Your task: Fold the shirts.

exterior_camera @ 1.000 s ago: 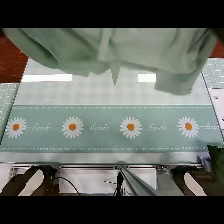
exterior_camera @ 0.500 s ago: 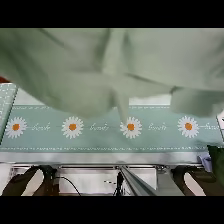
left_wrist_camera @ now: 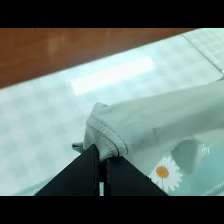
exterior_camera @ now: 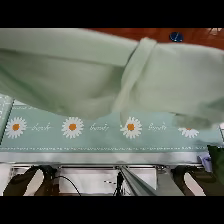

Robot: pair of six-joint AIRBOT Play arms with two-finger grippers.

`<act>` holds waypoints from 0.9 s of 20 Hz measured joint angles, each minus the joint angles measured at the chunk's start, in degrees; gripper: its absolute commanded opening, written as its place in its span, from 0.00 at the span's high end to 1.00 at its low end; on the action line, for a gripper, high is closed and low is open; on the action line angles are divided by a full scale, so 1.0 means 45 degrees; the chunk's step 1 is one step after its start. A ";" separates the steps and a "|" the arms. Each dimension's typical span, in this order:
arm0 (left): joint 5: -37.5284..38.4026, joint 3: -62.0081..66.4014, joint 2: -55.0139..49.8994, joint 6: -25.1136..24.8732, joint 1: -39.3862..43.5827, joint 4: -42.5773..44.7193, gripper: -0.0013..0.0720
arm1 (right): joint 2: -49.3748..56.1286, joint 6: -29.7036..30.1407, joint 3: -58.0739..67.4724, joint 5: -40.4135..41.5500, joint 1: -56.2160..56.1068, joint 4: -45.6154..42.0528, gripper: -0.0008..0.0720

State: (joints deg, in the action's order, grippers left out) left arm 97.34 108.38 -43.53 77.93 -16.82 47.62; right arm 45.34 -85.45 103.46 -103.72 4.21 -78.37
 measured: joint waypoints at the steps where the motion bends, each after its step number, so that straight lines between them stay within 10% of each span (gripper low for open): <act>1: 0.0340 -0.0015 0.0058 0.0136 0.0000 0.0078 0.96 | -0.0024 -0.0223 -0.0005 -0.0141 0.0000 0.0398 0.96; 9: 0.1302 -0.3861 0.0393 0.0753 0.0005 0.0136 0.96 | 0.0015 -0.0923 -0.4600 -0.0107 -0.0005 0.1904 0.96; 18: -0.4541 -1.2823 -0.1010 -0.1564 0.0243 0.0151 0.96 | 0.3706 -0.0325 -0.9879 0.5741 -0.0010 0.3191 0.95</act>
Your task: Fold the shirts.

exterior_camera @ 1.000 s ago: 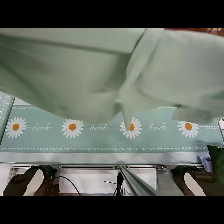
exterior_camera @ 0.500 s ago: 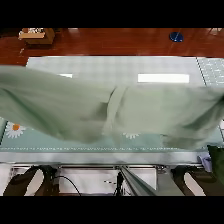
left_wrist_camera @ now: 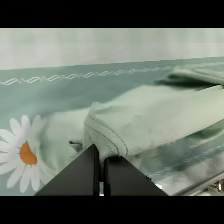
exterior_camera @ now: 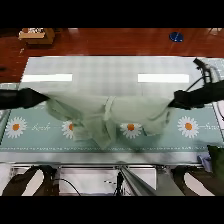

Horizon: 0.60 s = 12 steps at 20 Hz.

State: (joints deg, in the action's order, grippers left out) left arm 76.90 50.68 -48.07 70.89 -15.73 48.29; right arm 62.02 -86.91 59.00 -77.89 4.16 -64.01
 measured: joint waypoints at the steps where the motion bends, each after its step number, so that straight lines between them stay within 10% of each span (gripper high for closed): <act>1: -0.0651 -0.0539 -0.0437 -0.0311 0.0185 0.0005 0.96 | 0.0559 0.0180 -0.0107 0.0651 0.0000 0.0437 0.95; 12: -0.7470 -0.1880 -0.4362 -0.1253 0.1948 -0.1219 0.95 | 0.3468 0.1127 -0.0384 0.6052 0.0000 0.3206 0.95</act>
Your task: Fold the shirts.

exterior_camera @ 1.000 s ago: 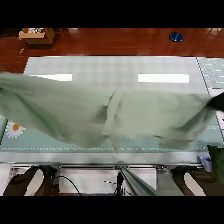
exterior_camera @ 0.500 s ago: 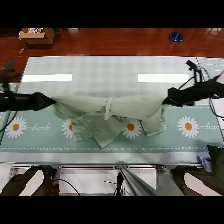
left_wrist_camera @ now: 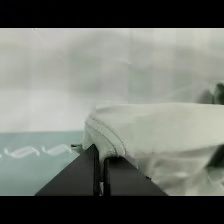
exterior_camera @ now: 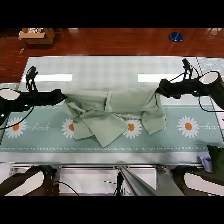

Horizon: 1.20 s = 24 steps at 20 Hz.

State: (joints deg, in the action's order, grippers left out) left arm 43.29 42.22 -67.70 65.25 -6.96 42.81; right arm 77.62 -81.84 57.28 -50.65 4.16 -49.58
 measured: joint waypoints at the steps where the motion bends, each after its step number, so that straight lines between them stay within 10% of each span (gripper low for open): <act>1: -0.0272 -0.0010 -0.0199 0.0005 0.0039 -0.0112 0.95 | 0.0024 0.0010 0.0000 0.0199 0.0000 0.0034 0.95; 3: -0.0544 -0.0024 -0.0525 -0.0005 0.0078 -0.0243 0.94 | 0.0078 0.0034 0.0000 0.0423 0.0000 0.0102 0.93; 7: -0.0427 0.0180 -0.0748 0.0257 -0.0058 -0.0350 0.37 | 0.0092 0.0243 0.0170 0.0262 0.0015 0.0471 0.64; 12: 0.2448 0.2011 -0.0763 0.0811 -0.1914 -0.0393 0.37 | 0.0087 0.1035 0.2069 -0.2521 0.0024 -0.1044 0.64; 18: 0.6878 0.2681 0.0199 0.1321 -0.4609 -0.0049 0.37 | -0.0797 0.0563 0.3045 -0.6421 0.0505 -0.8092 0.48; 24: 0.8068 -0.0937 0.1598 0.1010 -0.4347 -0.0204 0.25 | -0.2084 0.0806 0.0559 -0.6543 0.2686 -0.6309 0.39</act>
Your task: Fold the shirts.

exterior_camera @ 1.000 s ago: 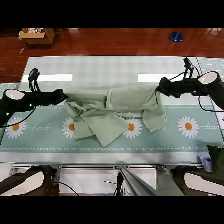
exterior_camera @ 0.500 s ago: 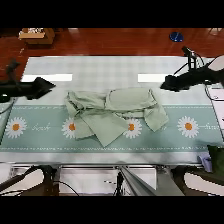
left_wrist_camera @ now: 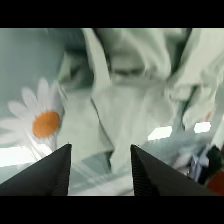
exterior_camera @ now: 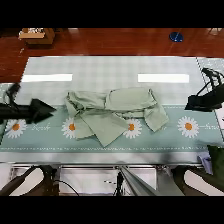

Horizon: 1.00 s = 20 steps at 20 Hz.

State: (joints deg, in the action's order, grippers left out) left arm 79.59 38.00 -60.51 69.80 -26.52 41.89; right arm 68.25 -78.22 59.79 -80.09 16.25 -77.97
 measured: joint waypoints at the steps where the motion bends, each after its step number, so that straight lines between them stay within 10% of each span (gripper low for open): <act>1: 0.0039 -0.0495 0.0092 -0.0117 0.0282 -0.0175 0.25 | -0.0097 0.0291 -0.0267 -0.0005 0.0223 0.0913 0.39; 8: -0.1268 -0.2108 0.0257 -0.0185 0.3920 -0.0758 0.25 | -0.0316 0.1292 -0.0845 0.0967 0.0175 0.4692 0.39; 20: -0.3177 -0.2293 -0.1132 0.0588 0.7393 -0.0777 0.25 | -0.0340 0.1438 -0.0908 0.1132 0.0015 0.3735 0.39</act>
State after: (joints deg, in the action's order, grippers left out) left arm 65.30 27.68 -65.60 72.44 6.74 38.39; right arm 66.72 -71.75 55.70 -75.00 16.32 -61.17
